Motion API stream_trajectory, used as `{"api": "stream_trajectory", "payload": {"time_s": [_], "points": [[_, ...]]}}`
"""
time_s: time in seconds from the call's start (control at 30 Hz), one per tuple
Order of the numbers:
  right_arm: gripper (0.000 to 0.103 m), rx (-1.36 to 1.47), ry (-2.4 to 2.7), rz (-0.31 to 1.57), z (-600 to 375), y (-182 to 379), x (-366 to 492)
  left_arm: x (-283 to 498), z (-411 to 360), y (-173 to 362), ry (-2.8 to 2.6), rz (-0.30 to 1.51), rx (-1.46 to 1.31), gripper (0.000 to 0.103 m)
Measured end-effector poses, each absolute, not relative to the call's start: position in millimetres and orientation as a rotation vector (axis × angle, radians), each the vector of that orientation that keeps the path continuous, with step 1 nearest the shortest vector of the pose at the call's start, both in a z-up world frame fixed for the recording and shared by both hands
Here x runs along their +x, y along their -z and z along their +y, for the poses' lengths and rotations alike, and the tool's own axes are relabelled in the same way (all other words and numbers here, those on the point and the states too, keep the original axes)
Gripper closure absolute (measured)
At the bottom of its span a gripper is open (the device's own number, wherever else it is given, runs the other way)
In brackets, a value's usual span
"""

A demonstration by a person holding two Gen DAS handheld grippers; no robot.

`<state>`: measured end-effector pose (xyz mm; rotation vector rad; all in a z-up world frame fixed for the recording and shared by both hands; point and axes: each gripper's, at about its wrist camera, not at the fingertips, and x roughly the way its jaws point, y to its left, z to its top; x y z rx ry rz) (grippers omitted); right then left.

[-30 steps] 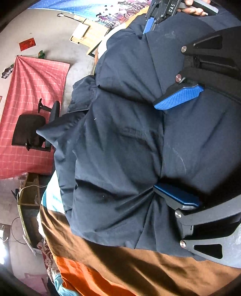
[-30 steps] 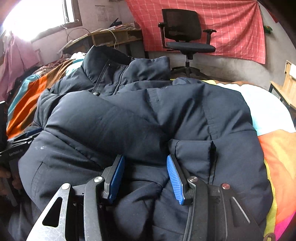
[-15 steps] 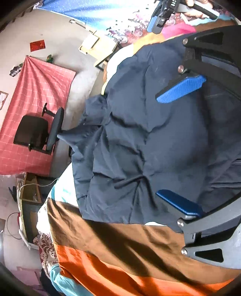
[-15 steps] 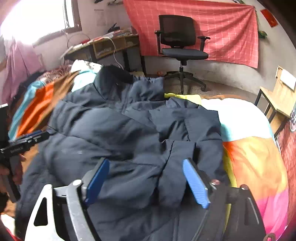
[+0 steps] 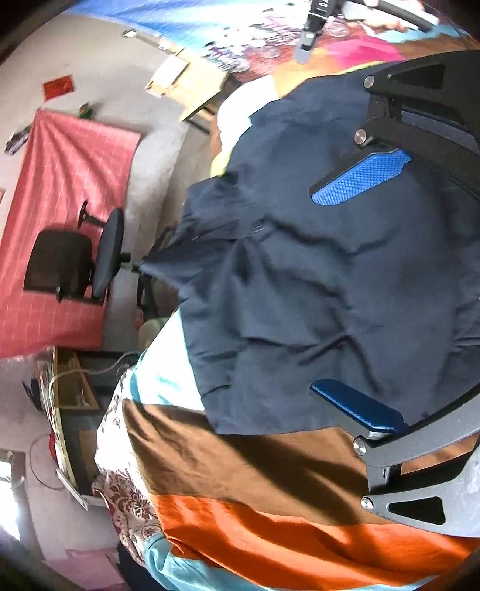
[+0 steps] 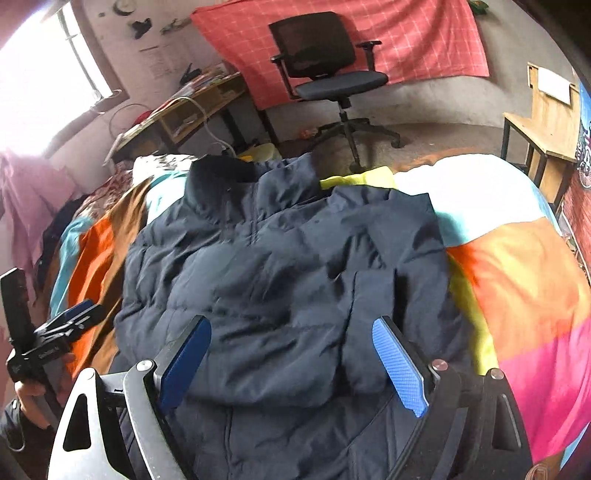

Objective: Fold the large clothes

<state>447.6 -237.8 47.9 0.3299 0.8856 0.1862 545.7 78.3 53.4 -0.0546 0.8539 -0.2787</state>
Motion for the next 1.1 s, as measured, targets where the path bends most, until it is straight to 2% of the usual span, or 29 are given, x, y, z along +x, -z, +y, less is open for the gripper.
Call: {"api": "stream_trajectory", "payload": {"time_s": [0.4,0.67,0.73,0.8,0.83,0.87,0.9,0.93,0.97,1.03,1.1], "points": [[0.014,0.410,-0.217,0.907,-251.2,-29.8,598.9,690.0,42.0,-51.9,0.176,0.822,-0.132,0.010],[0.015,0.438,-0.218,0.911,-239.2,-1.7,712.4,753.9,10.6,-35.2,0.086,0.823,-0.008,0.012],[0.020,0.470,-0.207,0.927,-240.0,8.9,733.2,759.7,8.5,-28.8,0.086,0.831,0.001,0.020],[0.024,0.481,-0.206,0.941,-239.2,16.4,746.1,765.1,11.0,-23.4,0.100,0.856,-0.024,0.048],[0.027,0.481,-0.207,0.945,-238.4,19.2,751.3,766.8,12.8,-21.8,0.115,0.870,-0.046,0.056],[0.030,0.482,-0.209,0.955,-238.6,21.9,755.2,766.3,14.1,-20.7,0.136,0.880,-0.075,0.071],[0.039,0.493,-0.216,0.965,-238.3,25.1,758.7,763.6,13.7,-20.7,0.163,0.880,-0.109,0.082],[0.054,0.513,-0.230,0.980,-238.3,28.6,761.3,760.6,14.8,-21.3,0.175,0.874,-0.120,0.087],[0.061,0.525,-0.234,0.992,-237.7,30.5,763.1,757.5,13.7,-23.3,0.178,0.867,-0.116,0.089],[0.082,0.521,-0.217,1.010,-237.6,32.9,759.5,744.1,13.4,-29.8,0.177,0.828,-0.089,0.093],[0.092,0.495,-0.237,0.986,-237.5,25.1,751.0,724.3,16.2,-40.1,0.188,0.770,-0.081,0.095]]}}
